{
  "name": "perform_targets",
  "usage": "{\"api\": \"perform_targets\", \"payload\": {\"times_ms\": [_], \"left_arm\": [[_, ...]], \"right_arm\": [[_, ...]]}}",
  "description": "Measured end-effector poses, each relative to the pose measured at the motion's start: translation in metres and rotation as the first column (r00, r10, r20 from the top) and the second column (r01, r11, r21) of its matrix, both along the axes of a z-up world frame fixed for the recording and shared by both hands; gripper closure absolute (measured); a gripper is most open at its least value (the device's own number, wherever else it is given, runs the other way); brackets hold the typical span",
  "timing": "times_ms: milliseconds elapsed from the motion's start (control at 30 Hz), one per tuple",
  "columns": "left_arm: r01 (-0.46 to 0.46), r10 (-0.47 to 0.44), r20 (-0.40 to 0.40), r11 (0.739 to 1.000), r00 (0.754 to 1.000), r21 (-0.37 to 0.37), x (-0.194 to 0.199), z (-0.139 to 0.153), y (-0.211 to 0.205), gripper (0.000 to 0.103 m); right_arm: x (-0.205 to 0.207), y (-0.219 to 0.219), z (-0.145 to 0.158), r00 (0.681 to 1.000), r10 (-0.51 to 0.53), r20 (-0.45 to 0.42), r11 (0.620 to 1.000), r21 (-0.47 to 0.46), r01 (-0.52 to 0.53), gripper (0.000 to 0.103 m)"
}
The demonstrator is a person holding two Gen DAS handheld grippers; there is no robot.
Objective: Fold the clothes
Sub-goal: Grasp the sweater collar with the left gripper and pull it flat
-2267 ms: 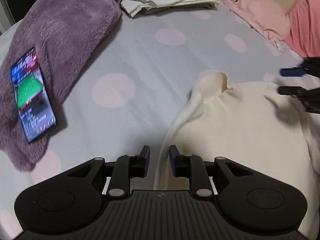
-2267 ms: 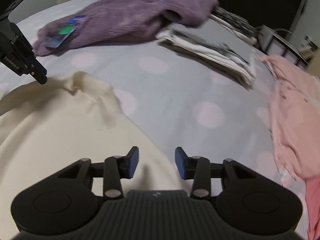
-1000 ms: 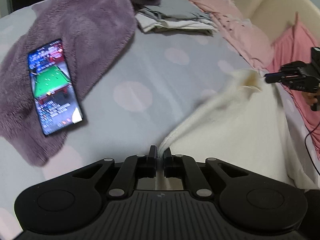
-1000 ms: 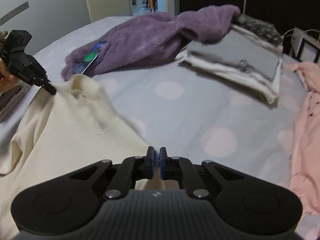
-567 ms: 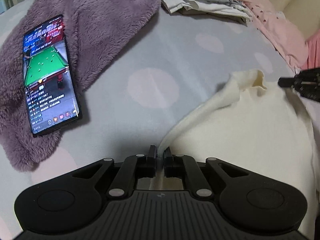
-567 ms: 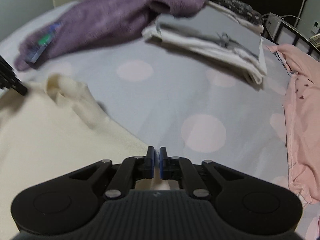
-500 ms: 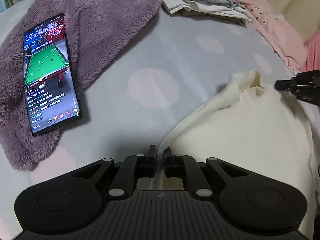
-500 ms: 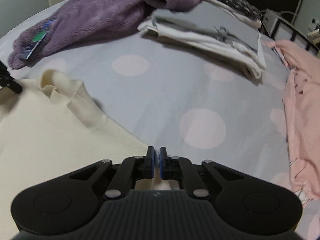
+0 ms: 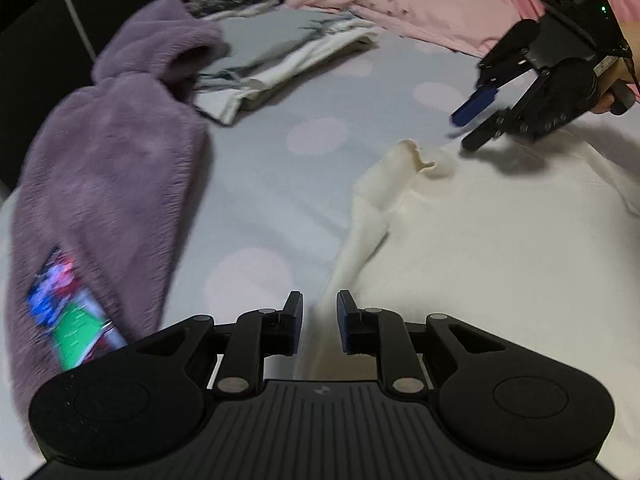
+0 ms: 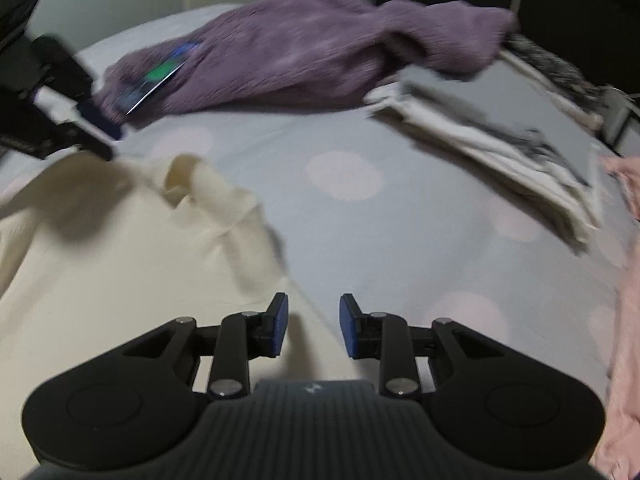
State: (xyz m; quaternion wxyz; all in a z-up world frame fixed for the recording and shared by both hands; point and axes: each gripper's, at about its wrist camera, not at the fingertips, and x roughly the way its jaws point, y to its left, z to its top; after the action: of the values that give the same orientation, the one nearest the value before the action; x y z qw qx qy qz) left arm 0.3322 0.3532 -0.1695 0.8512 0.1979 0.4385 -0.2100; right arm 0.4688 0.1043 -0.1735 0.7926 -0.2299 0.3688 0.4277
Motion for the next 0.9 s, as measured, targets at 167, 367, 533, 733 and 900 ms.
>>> {"api": "perform_targets", "payload": {"times_ms": [167,367,533,733,900], "left_arm": [[0.009,-0.007,-0.064,1.000,0.998,0.028,0.017,-0.026,-0.002,0.094],[-0.131,0.086,-0.183,0.960,0.979,-0.247,0.040,-0.022,0.044,0.100],[-0.241,0.165,-0.270,0.929,0.949,-0.281,0.053,-0.042,0.055,0.096],[-0.296,0.242,-0.215,0.916,0.946,-0.271,0.043,-0.044,0.051,0.093],[-0.278,0.248,-0.153,0.933,0.957,-0.230,0.012,-0.018,0.049,0.091]], "right_arm": [[0.001,0.013,-0.013,0.998,0.046,-0.051,0.998,-0.043,-0.048,0.059],[0.021,-0.010,0.006,0.989,0.037,-0.147,0.993,0.116,-0.020,0.098],[0.040,-0.011,-0.009,0.977,-0.069,-0.200,0.990,0.107,0.092,0.101],[0.039,-0.020,-0.027,0.962,-0.233,-0.140,0.961,0.116,0.249,0.100],[0.005,-0.045,-0.009,0.971,-0.209,-0.116,0.955,0.188,0.228,0.096]]}}
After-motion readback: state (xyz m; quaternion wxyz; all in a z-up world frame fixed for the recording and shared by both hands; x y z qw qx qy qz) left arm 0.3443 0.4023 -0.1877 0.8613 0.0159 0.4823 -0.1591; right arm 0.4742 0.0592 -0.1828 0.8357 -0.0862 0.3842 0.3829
